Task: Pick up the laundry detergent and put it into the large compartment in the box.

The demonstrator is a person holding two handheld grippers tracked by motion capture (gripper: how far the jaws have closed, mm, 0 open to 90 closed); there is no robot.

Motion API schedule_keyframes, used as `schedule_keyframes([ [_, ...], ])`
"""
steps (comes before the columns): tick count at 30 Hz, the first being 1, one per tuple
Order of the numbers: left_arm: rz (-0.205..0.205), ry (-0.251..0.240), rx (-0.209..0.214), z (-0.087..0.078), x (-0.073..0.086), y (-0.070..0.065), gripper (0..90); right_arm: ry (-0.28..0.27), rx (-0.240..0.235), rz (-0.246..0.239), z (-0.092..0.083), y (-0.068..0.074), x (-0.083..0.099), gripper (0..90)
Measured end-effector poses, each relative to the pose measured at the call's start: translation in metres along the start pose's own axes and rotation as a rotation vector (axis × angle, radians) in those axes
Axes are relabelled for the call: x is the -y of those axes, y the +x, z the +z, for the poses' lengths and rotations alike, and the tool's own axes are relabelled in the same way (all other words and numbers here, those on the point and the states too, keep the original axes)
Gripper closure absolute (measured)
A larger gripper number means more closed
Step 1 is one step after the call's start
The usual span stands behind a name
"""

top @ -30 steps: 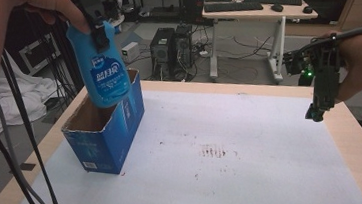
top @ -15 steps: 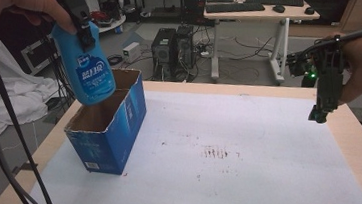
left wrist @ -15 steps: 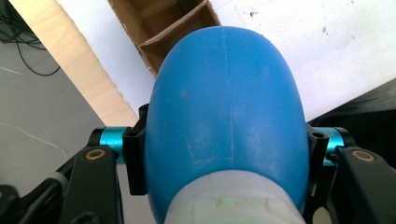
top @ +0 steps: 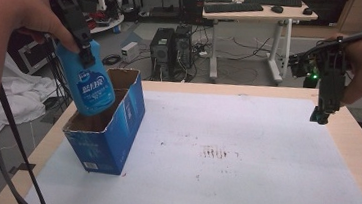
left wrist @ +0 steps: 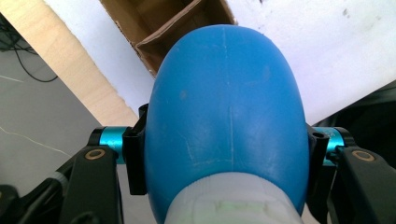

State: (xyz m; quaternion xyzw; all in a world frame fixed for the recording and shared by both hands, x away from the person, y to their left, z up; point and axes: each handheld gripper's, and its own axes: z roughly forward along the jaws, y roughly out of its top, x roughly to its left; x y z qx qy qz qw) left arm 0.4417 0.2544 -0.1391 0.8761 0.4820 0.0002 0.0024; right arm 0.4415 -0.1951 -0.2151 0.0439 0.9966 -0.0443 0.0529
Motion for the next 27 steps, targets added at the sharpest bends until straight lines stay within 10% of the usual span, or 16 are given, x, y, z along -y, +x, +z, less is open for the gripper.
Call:
schedule_keyframes([
  [27,0.245,0.059,0.028,0.121,0.005,0.000,38.1,0.004,0.002,0.006,0.000,0.003,0.000,1.5],
])
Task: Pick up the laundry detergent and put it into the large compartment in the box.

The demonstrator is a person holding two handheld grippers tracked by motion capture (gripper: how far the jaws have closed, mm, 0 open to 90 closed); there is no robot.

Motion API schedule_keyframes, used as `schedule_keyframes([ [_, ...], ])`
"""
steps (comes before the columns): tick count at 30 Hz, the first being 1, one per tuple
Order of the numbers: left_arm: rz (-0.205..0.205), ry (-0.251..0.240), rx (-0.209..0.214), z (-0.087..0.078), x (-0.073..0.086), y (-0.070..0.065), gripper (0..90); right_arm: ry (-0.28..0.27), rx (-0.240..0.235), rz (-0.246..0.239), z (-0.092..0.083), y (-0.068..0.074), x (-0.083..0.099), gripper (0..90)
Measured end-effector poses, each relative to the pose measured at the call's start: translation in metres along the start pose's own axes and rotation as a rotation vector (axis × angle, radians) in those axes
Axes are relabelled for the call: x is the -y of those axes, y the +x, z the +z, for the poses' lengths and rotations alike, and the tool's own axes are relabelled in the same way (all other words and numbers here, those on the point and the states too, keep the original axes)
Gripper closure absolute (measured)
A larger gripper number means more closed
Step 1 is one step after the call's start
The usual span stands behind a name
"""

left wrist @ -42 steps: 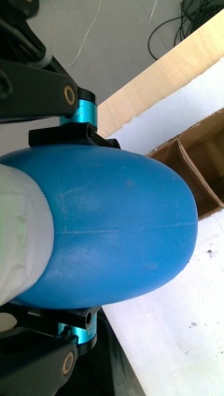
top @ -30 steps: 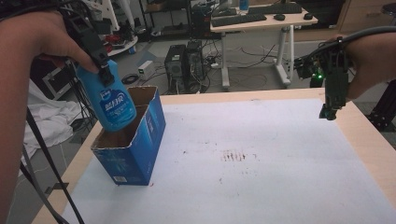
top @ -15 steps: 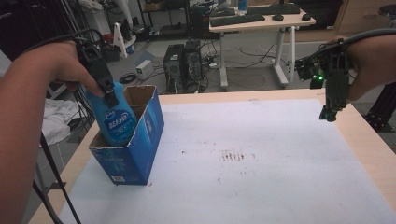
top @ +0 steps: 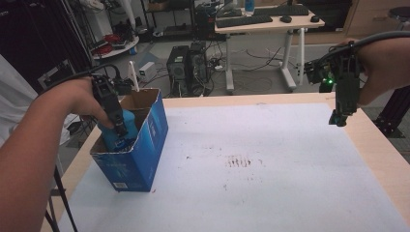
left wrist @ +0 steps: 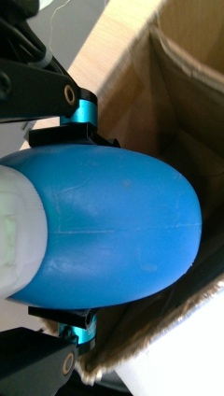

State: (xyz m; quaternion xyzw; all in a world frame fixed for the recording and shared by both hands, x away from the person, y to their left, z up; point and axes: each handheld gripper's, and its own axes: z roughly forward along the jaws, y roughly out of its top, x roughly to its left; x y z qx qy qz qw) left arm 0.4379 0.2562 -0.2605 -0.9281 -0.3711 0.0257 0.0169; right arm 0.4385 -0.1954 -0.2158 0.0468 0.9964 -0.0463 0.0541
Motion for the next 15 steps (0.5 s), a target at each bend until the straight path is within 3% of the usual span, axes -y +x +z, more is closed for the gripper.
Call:
schedule_keyframes([
  [4,0.033,0.019,-0.003,0.011,-0.003,-0.002,38.1,-0.001,0.001,-0.006,0.000,0.000,-0.001,1.5],
  [15,0.067,0.020,-0.012,0.029,-0.002,-0.004,38.0,-0.003,0.005,-0.009,0.001,0.001,-0.003,1.5],
])
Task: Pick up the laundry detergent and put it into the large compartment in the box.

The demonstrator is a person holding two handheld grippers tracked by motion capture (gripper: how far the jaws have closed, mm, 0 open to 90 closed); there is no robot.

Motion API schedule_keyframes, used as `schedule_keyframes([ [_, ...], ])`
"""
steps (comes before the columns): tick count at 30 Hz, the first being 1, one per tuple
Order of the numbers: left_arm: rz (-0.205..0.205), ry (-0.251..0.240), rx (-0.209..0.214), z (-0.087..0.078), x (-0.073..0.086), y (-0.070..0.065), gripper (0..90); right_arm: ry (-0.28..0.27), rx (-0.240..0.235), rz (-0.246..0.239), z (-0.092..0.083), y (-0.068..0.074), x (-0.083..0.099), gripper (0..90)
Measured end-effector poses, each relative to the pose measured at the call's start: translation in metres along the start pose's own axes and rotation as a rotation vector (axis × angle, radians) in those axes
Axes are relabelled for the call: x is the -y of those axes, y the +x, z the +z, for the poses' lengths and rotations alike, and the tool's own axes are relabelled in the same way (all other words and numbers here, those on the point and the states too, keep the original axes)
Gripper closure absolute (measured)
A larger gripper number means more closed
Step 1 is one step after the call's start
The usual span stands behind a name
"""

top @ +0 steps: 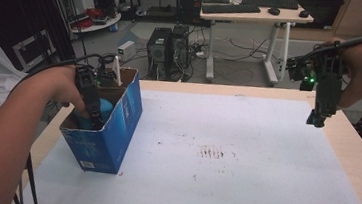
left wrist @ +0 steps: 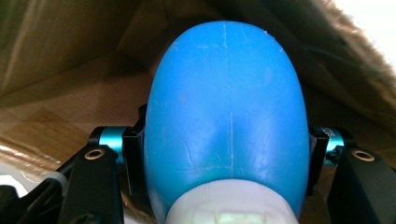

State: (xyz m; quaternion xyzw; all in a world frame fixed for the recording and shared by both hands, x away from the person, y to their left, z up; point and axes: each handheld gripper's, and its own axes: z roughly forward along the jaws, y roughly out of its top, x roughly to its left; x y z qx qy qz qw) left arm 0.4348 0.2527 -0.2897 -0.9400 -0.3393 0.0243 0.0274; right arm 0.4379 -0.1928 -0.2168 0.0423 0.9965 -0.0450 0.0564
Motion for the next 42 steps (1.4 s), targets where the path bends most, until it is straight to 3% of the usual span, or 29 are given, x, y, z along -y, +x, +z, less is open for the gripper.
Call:
schedule_keyframes([
  [3,0.007,-0.021,0.001,0.002,0.001,0.000,38.1,0.005,-0.001,0.003,0.000,0.001,0.000,1.5],
  [17,0.017,-0.013,0.010,0.003,0.001,0.000,37.5,0.001,-0.001,0.002,0.000,0.001,-0.001,1.5],
  [29,-0.002,-0.019,0.003,-0.005,0.001,0.000,30.5,-0.002,0.002,0.006,0.000,0.002,0.002,1.5],
  [42,0.006,-0.016,-0.006,-0.022,0.002,-0.004,26.0,-0.006,0.000,0.008,0.000,0.002,0.004,1.5],
])
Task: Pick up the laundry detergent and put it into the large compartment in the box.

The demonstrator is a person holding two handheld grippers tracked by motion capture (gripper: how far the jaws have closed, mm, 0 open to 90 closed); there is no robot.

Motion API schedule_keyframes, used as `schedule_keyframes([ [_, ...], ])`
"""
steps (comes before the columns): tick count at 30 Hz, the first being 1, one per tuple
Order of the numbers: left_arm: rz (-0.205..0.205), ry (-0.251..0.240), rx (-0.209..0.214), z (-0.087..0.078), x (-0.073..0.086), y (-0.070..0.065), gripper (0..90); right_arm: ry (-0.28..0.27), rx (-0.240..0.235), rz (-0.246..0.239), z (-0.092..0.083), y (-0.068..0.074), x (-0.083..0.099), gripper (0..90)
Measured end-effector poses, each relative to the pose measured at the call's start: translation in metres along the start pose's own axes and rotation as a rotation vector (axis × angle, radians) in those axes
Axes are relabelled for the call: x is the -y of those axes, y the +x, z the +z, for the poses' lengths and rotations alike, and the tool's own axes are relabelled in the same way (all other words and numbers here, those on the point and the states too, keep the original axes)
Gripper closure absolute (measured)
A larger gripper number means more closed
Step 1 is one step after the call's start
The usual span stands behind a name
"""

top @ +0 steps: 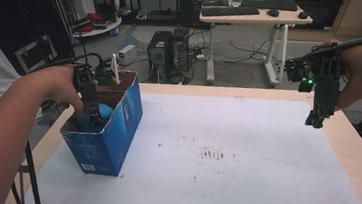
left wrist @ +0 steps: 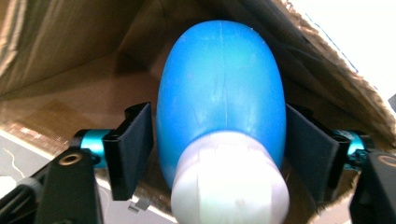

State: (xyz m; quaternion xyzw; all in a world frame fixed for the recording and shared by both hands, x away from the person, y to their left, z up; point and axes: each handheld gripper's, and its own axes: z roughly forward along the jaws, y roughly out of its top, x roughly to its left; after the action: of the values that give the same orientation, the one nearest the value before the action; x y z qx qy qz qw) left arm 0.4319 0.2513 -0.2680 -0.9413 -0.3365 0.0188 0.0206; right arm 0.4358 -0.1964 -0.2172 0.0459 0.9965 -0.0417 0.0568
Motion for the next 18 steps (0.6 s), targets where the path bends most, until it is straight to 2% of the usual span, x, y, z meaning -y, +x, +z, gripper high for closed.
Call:
schedule_keyframes([
  [13,0.001,-0.023,-0.016,-0.033,0.005,-0.008,19.1,-0.002,-0.003,-0.002,0.001,-0.001,-0.001,1.5],
  [18,0.029,-0.032,-0.024,-0.047,0.004,-0.015,16.1,-0.002,-0.004,-0.002,0.001,-0.001,-0.002,1.5],
])
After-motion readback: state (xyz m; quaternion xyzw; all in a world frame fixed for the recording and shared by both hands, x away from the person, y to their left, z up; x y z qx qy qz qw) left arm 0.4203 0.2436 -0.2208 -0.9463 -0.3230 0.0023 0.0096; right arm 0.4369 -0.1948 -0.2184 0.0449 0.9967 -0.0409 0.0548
